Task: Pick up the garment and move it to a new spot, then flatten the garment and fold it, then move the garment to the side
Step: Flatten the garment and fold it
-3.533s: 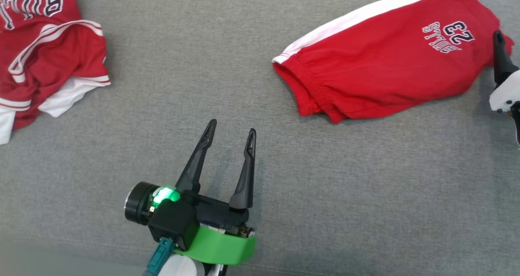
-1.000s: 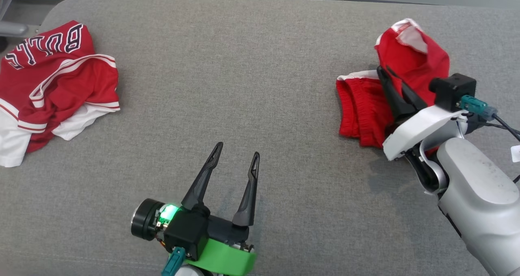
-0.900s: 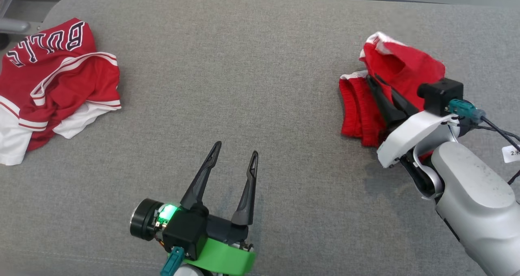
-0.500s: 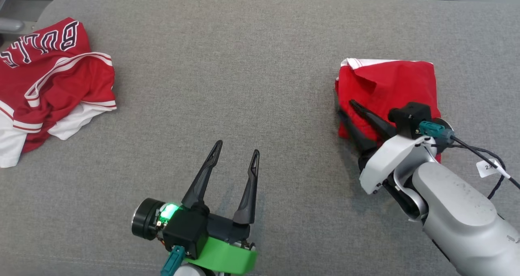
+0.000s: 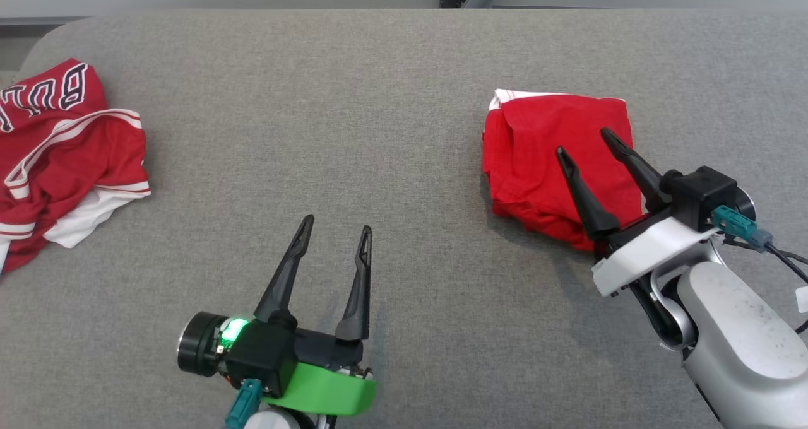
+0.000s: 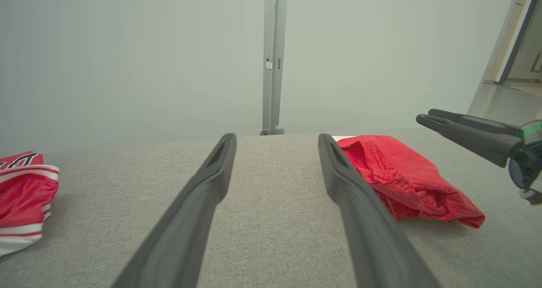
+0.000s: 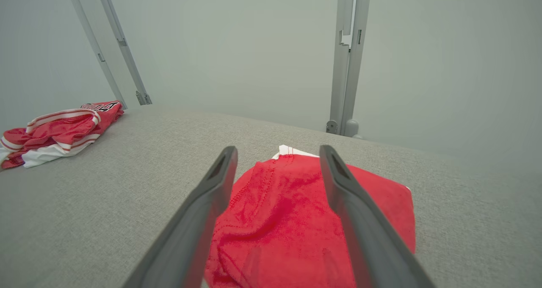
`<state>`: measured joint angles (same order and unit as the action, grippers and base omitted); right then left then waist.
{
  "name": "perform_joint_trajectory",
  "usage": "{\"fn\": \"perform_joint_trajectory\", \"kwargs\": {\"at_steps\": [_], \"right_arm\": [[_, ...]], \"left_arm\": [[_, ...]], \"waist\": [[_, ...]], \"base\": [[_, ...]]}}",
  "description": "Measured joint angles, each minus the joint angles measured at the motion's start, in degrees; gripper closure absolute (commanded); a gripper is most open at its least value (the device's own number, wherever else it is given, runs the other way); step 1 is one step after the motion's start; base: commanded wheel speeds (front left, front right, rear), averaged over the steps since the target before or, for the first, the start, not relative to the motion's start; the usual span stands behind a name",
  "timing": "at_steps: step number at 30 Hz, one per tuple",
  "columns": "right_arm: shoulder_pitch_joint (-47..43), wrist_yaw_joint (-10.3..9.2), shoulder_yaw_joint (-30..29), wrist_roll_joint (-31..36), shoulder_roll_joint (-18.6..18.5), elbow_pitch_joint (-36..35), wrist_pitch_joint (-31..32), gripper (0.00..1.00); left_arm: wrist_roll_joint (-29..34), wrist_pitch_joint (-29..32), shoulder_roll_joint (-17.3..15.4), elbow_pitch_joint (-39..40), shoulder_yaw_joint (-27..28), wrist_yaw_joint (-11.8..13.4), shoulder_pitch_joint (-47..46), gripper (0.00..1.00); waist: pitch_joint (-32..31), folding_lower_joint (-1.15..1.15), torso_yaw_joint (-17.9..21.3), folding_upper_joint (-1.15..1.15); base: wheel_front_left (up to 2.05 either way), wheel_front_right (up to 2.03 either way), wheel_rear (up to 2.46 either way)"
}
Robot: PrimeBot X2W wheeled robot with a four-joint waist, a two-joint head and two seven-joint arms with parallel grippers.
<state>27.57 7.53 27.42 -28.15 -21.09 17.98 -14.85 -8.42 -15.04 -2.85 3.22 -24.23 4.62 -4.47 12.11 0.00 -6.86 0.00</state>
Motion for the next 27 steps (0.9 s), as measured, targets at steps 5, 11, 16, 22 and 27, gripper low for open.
{"fn": "perform_joint_trajectory", "kwargs": {"at_steps": [5,11,16,22,27], "right_arm": [[-4.77,-0.01,-8.62,6.21,3.03,-2.57,-0.21,0.0],[-11.26,0.0,-15.88,13.0,7.17,-7.1,-0.22,0.0],[-16.71,0.0,-18.97,17.94,9.72,-9.35,-0.22,0.0],[-22.93,0.0,-21.92,20.4,11.7,-11.91,-0.21,0.0],[-27.5,0.0,-23.4,21.52,12.46,-12.82,-0.22,0.0]], "left_arm": [[0.1,0.0,0.01,0.53,3.32,0.81,0.7,0.0],[-0.04,0.01,0.01,0.69,7.98,0.86,2.32,0.0],[0.52,0.0,0.0,0.35,11.34,0.12,4.15,0.0],[0.98,0.0,0.0,-0.27,13.01,-0.65,6.87,0.0],[0.98,0.0,0.0,-1.02,13.25,-0.68,9.32,0.0]], "waist": [[-0.99,0.0,2.18,0.0],[-2.1,0.0,4.91,0.0],[-3.92,0.0,6.2,0.0],[-6.71,0.0,6.76,0.0],[-9.19,0.0,6.73,0.0]], "base": [[0.0,0.0,0.0],[0.0,0.0,0.0],[0.0,0.0,0.0],[0.0,0.0,0.0],[0.0,0.0,0.0]]}}
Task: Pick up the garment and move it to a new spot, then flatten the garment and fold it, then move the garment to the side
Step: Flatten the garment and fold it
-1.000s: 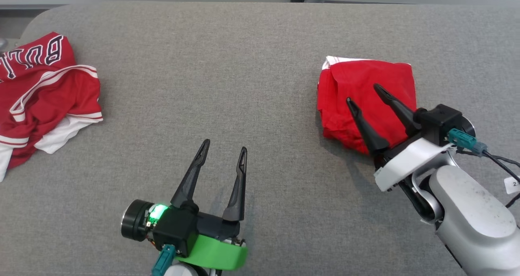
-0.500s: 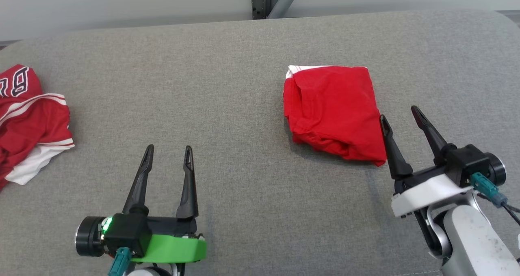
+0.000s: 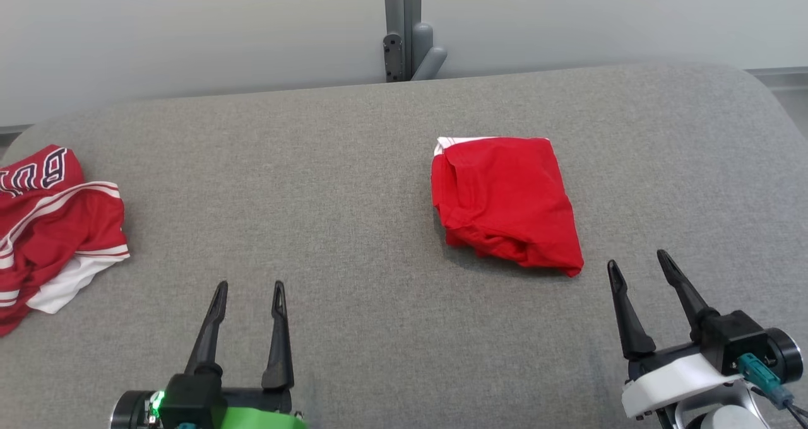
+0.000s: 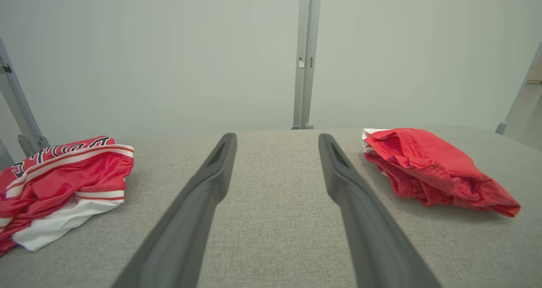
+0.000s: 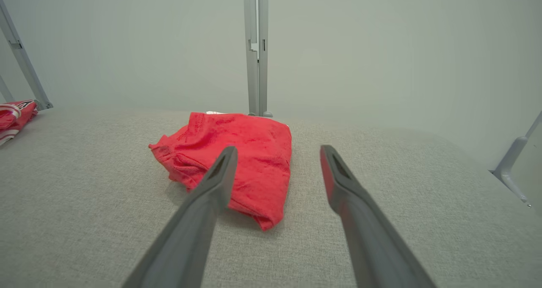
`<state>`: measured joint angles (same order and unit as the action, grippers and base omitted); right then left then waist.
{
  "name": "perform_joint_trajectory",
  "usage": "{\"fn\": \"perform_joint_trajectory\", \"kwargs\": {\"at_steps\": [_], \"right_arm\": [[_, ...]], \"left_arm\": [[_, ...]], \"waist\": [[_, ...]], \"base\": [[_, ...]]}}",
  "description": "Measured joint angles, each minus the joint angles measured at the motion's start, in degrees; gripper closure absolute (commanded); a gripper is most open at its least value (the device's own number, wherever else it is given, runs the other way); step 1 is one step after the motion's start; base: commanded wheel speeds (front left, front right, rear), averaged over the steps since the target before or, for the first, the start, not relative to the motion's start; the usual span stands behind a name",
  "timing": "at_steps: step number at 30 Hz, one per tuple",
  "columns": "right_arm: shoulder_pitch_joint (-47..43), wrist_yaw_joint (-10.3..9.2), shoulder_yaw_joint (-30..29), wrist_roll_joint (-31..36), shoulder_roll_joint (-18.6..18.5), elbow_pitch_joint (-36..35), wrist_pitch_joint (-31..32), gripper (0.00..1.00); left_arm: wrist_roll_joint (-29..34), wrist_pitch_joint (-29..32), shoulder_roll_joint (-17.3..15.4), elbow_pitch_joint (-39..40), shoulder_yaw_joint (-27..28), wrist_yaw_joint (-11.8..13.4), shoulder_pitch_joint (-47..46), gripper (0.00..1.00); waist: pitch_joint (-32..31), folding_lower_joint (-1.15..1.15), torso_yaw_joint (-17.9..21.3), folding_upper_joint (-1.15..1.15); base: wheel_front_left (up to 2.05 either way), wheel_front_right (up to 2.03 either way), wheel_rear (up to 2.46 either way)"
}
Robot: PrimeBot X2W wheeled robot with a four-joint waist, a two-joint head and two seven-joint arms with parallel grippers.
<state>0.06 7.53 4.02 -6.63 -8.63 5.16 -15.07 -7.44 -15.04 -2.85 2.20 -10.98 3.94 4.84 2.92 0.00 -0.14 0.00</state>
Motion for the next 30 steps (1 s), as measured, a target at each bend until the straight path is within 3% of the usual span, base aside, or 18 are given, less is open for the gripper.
{"fn": "perform_joint_trajectory", "kwargs": {"at_steps": [13,30], "right_arm": [[-4.78,0.0,0.57,0.78,1.62,1.04,0.01,0.0],[-5.32,0.0,0.74,0.53,2.98,2.65,0.0,0.0]], "left_arm": [[1.45,0.0,0.0,-3.3,0.81,-1.86,4.09,0.0],[2.48,0.0,0.0,-4.2,1.47,-2.18,4.25,0.0]], "waist": [[-4.99,0.0,-0.06,0.0],[-6.6,0.0,-0.31,0.0]], "base": [[0.0,0.0,0.0],[0.0,0.0,0.0]]}}
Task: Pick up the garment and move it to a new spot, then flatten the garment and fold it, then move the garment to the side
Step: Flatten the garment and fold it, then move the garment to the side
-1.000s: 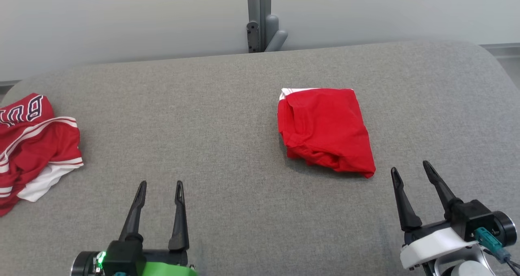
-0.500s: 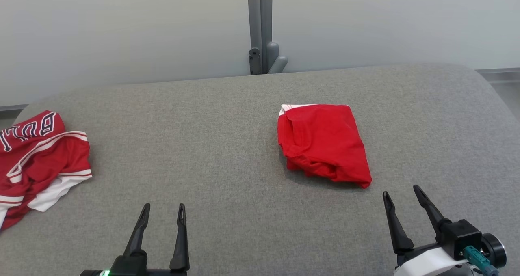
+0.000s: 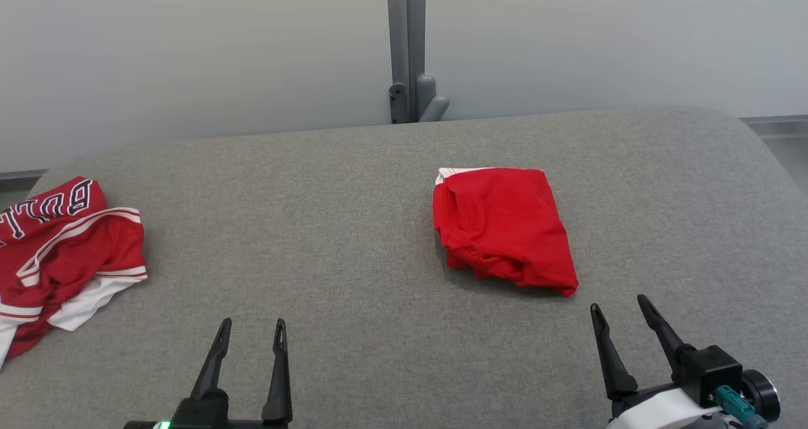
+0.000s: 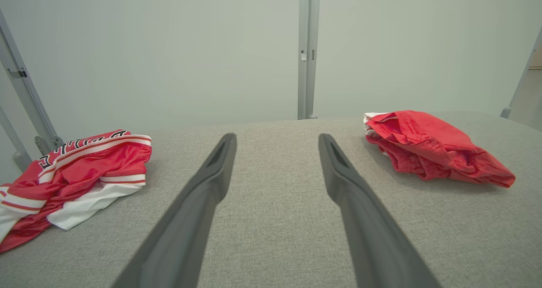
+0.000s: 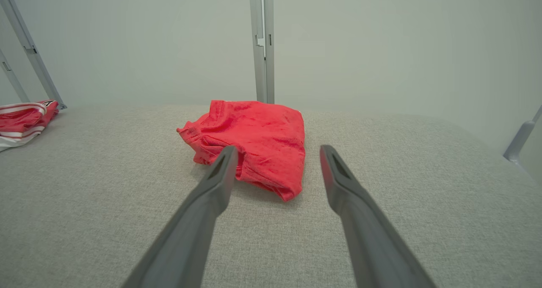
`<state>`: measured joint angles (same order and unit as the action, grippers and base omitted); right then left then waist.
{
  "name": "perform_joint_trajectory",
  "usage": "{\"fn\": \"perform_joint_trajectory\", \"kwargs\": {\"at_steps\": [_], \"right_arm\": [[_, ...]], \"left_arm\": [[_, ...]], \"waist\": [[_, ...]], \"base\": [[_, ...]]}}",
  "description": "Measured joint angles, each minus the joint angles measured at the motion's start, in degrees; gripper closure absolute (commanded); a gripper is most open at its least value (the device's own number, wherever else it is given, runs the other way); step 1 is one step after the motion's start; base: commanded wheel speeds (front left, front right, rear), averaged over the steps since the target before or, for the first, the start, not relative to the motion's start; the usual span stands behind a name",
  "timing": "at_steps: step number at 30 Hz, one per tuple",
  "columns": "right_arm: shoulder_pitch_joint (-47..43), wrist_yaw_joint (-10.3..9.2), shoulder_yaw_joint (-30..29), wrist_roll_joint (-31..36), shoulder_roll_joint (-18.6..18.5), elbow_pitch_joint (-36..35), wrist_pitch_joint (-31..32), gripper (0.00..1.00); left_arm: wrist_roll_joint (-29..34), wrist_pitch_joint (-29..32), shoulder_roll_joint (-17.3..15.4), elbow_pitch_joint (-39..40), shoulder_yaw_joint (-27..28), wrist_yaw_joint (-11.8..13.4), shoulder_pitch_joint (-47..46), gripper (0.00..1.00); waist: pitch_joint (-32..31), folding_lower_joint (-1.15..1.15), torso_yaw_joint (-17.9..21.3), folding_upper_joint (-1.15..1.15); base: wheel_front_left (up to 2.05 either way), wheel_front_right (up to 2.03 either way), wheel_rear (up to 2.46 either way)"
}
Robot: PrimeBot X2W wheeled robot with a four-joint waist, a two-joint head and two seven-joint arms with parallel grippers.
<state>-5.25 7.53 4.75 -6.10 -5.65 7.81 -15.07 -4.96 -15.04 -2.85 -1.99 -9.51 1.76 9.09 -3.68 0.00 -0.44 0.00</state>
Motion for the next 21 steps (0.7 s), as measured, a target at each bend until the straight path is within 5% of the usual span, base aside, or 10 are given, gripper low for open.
{"fn": "perform_joint_trajectory", "kwargs": {"at_steps": [13,21], "right_arm": [[0.54,0.0,0.9,-0.34,0.1,1.1,0.0,0.0],[7.47,0.0,4.03,-6.04,-0.97,9.73,0.01,0.0]], "left_arm": [[0.04,0.0,0.0,-0.11,-0.45,-0.25,-0.08,0.0],[0.52,0.0,0.0,0.04,-2.22,-0.24,-0.85,0.0]], "waist": [[0.92,0.0,-0.12,0.0],[2.52,0.0,-0.71,0.0]], "base": [[0.0,0.0,0.0],[0.0,0.0,0.0]]}}
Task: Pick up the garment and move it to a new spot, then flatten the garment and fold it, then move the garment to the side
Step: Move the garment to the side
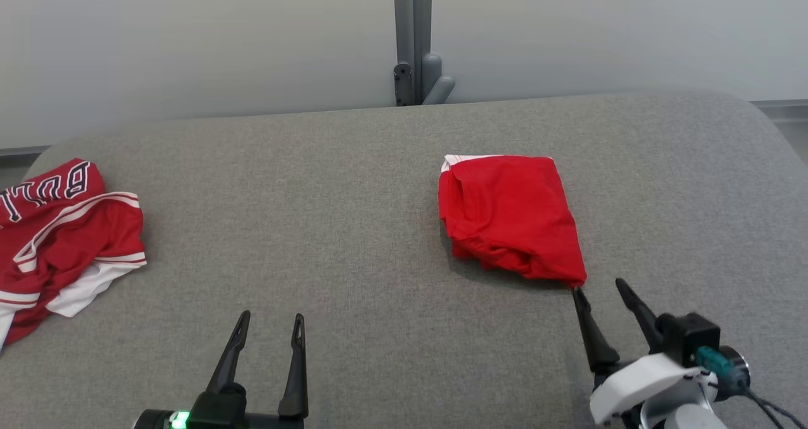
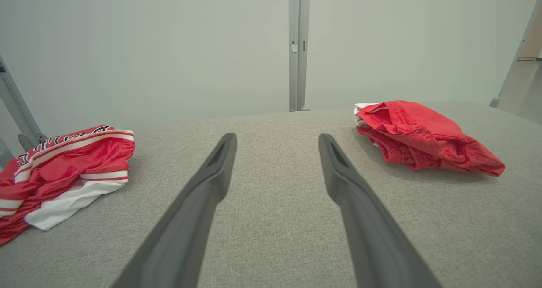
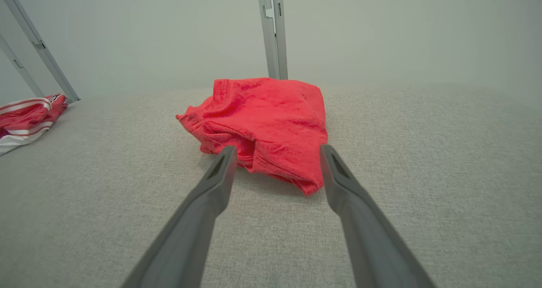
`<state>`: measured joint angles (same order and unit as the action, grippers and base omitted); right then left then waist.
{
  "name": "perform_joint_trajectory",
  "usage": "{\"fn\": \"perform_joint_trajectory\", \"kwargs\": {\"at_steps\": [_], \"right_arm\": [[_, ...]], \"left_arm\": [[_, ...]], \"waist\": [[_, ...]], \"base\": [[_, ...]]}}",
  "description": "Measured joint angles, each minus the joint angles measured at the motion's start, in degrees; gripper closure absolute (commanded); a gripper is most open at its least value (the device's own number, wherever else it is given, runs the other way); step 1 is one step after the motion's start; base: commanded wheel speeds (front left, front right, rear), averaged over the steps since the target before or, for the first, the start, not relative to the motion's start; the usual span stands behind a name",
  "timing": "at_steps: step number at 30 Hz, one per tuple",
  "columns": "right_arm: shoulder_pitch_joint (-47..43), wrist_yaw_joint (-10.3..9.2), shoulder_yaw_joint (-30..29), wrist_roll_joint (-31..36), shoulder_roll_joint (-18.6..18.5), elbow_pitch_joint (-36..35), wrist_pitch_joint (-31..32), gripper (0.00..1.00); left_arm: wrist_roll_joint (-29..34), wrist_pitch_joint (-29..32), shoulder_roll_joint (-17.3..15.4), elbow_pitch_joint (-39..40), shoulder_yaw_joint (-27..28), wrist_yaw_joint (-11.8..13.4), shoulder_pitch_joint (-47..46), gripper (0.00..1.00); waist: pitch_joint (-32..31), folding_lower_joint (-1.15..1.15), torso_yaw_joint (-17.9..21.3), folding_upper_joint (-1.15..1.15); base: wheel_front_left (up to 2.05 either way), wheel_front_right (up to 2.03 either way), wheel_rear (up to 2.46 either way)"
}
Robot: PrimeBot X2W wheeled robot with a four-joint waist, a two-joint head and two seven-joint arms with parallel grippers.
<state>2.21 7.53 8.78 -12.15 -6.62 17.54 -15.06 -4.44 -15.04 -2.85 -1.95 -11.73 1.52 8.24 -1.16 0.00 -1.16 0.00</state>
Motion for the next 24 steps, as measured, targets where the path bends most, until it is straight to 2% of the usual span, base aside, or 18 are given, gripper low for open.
{"fn": "perform_joint_trajectory", "kwargs": {"at_steps": [10,17,24], "right_arm": [[15.28,-0.01,3.15,-20.42,-5.91,12.25,0.44,0.0],[24.85,-0.02,8.64,-39.51,-13.03,16.48,8.31,0.0],[28.24,-0.04,11.52,-51.82,-16.49,18.4,15.43,0.0]], "left_arm": [[1.05,0.0,0.0,1.92,-3.31,-0.52,-3.99,0.0],[1.04,0.0,0.0,2.03,-4.81,-0.43,-7.37,0.0],[0.74,0.01,0.0,0.92,-6.38,-0.33,-9.51,0.0]], "waist": [[4.8,0.0,-1.89,0.0],[10.4,0.0,-4.38,0.0],[14.51,0.0,-7.5,0.0]], "base": [[0.0,0.0,0.0],[0.0,0.0,0.0],[0.0,0.0,0.0]]}}
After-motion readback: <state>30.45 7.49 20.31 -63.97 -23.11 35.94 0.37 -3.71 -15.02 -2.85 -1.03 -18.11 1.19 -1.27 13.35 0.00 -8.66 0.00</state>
